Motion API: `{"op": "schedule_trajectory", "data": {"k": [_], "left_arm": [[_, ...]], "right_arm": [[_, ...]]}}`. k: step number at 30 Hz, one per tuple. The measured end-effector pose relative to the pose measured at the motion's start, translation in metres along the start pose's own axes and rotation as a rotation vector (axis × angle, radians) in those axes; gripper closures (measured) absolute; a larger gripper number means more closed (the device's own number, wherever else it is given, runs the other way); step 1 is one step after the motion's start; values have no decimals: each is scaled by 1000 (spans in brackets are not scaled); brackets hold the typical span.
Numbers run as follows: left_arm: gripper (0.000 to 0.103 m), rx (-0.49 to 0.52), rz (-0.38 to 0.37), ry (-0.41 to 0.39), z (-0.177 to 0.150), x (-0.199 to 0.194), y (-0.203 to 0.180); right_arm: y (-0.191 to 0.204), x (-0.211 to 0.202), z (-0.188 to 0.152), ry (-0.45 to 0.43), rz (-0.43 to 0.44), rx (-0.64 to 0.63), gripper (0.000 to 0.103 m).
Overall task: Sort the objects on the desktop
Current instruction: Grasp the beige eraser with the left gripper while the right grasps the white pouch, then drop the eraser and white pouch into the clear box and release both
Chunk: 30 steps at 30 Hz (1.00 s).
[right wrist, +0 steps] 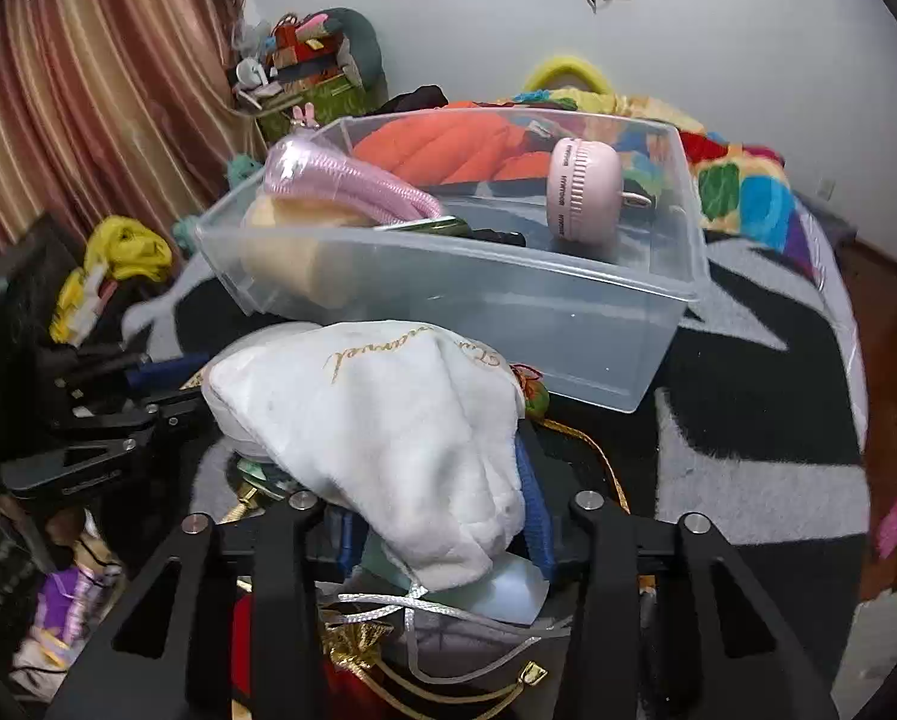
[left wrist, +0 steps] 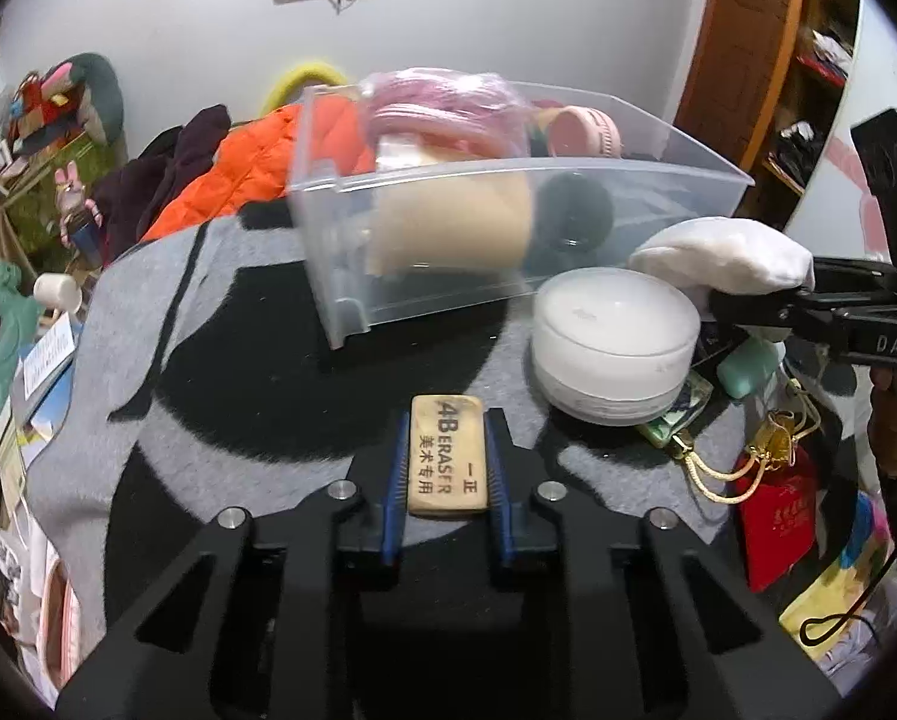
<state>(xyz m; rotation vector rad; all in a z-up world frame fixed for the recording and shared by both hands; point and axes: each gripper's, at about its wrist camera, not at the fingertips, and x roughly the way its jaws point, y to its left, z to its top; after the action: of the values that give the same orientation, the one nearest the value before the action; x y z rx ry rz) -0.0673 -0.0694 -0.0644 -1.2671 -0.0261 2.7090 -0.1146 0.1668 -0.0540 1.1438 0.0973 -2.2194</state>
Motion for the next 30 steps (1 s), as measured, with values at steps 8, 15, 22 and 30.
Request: {"op": "schedule_trajectory", "data": {"k": [8, 15, 22, 30], "left_arm": [[80, -29, 56, -33, -1, -17, 8], [80, -28, 56, -134, 13, -48, 7], [80, -29, 50, -191, 35, -62, 3], [80, -32, 47, -226, 56, -71, -1]], "right_arm": [[-3, -14, 5, -29, 63, 70, 70], [-10, -39, 20, -91, 85, 90, 70], [-11, -53, 29, -144, 102, 96, 71], [-9, -61, 39, -200, 157, 84, 71]]}}
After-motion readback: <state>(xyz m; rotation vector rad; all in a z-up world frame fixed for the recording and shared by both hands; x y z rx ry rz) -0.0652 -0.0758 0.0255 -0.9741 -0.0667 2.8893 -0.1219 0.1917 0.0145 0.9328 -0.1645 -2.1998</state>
